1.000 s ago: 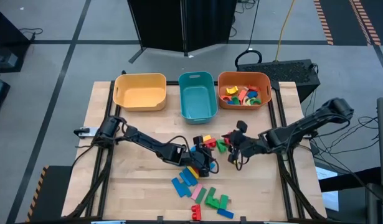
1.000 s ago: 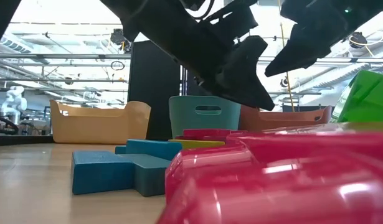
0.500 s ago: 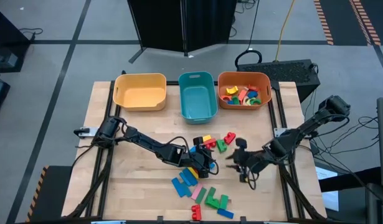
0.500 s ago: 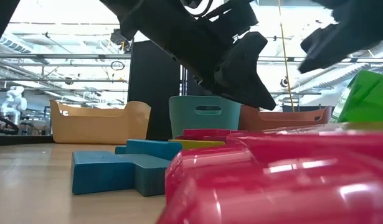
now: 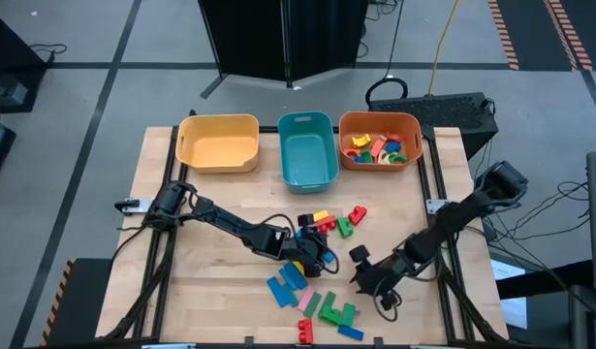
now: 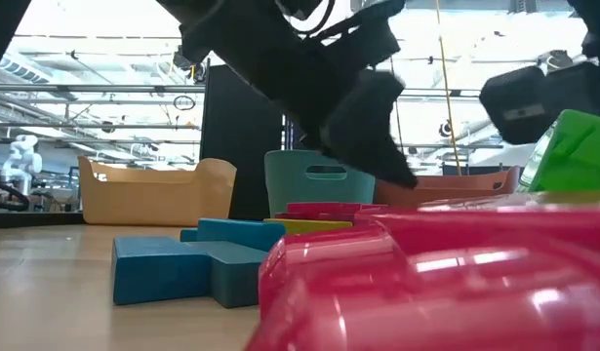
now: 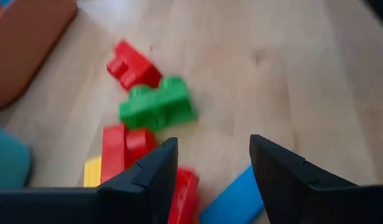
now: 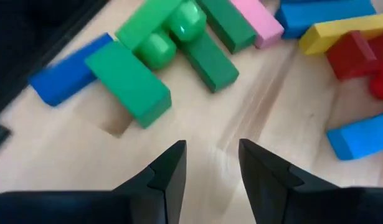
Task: Sort blocks by size
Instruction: Put the green arch block into the orange bin
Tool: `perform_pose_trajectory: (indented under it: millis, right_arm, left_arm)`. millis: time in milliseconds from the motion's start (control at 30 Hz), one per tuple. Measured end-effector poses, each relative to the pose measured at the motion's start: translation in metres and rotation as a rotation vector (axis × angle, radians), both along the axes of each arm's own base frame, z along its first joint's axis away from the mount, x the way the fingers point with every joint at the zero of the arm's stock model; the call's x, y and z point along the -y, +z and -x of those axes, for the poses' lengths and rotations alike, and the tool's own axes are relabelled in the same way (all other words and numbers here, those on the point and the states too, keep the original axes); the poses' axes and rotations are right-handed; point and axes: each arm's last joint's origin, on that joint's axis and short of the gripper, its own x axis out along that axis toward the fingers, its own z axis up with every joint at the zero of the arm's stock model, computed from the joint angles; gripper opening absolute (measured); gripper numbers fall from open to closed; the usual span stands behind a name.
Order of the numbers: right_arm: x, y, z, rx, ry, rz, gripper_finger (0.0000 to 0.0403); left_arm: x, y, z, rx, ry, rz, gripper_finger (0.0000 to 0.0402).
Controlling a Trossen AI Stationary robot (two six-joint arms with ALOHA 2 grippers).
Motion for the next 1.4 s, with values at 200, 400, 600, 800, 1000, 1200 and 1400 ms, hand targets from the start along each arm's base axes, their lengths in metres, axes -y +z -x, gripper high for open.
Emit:
perform_pose_trajectory:
  millis: [200, 400, 600, 800, 1000, 1200, 1400]
  right_arm:
    - [-0.011, 0.009, -0.013, 0.033, 0.091, -0.004, 0.0135]
    - [-0.015, 0.014, -0.014, 0.054, 0.276, -0.007, 0.0135]
    - [-0.012, 0.019, -0.022, 0.123, 0.347, -0.040, 0.0143]
    - [-0.012, 0.021, -0.024, 0.142, 0.376, -0.079, 0.0181]
    - [-0.016, 0.005, -0.031, 0.118, 0.391, -0.054, 0.0242]
    - [-0.027, -0.013, -0.046, 0.085, 0.431, -0.009, 0.0254]
    - [-0.032, -0.025, -0.049, -0.001, 0.511, -0.005, 0.0233]
  left_arm:
    - [0.002, -0.003, 0.004, -0.050, -0.006, -0.014, 0.0192]
    - [0.003, 0.000, 0.003, -0.068, -0.017, -0.010, 0.0192]
    - [0.002, 0.000, 0.003, -0.075, -0.017, -0.011, 0.0192]
    - [0.002, 0.000, 0.004, -0.085, -0.016, -0.014, 0.0192]
    - [0.002, -0.001, 0.004, -0.088, -0.016, -0.014, 0.0192]
    - [0.002, 0.001, 0.003, -0.084, -0.015, -0.012, 0.0192]
    - [0.002, -0.001, 0.004, -0.100, -0.004, -0.003, 0.0192]
